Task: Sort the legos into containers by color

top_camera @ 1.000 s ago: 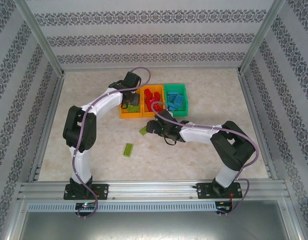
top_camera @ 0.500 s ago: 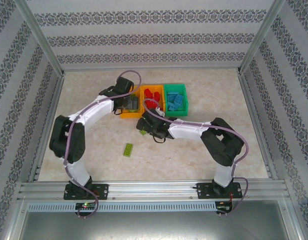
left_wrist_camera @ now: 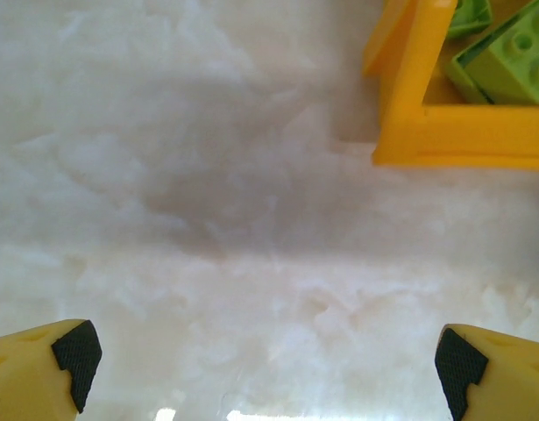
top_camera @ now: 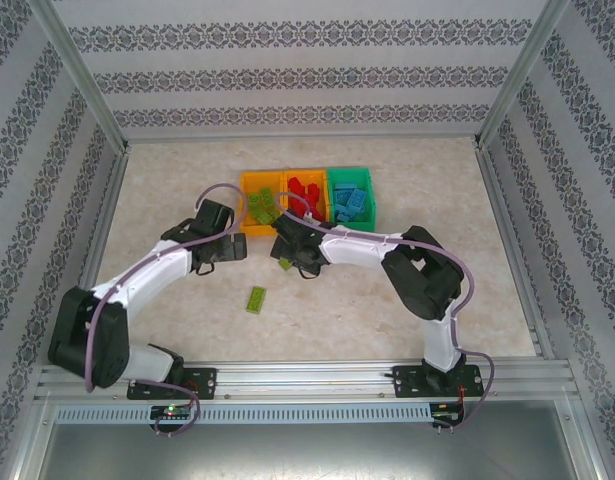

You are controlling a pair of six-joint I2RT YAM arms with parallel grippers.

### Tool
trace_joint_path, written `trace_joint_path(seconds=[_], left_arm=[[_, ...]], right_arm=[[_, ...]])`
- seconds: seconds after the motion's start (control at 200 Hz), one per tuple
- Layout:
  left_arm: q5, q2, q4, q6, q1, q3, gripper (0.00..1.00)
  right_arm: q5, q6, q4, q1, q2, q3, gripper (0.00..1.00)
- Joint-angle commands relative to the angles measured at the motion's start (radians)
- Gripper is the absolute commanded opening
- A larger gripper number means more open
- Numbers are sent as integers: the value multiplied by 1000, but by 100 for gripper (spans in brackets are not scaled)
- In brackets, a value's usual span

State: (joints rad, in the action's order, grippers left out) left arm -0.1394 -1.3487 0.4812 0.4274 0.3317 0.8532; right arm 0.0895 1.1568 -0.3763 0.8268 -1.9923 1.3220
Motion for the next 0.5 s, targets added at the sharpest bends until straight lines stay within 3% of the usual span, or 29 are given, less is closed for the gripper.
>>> trace_joint_path(seconds=[0.0,0.185,0.5], left_arm=[[5,97,-14,18,-8,-48,100],[56,196,7,10,-7,-102,100],[175,309,11,0,12,-213,98]], right_arm=[[14,-20,-100,-9,-62,67,81],[-65,-127,-234,-36,-172,173,72],[-33,-296,-382,-60,-213,243,40]])
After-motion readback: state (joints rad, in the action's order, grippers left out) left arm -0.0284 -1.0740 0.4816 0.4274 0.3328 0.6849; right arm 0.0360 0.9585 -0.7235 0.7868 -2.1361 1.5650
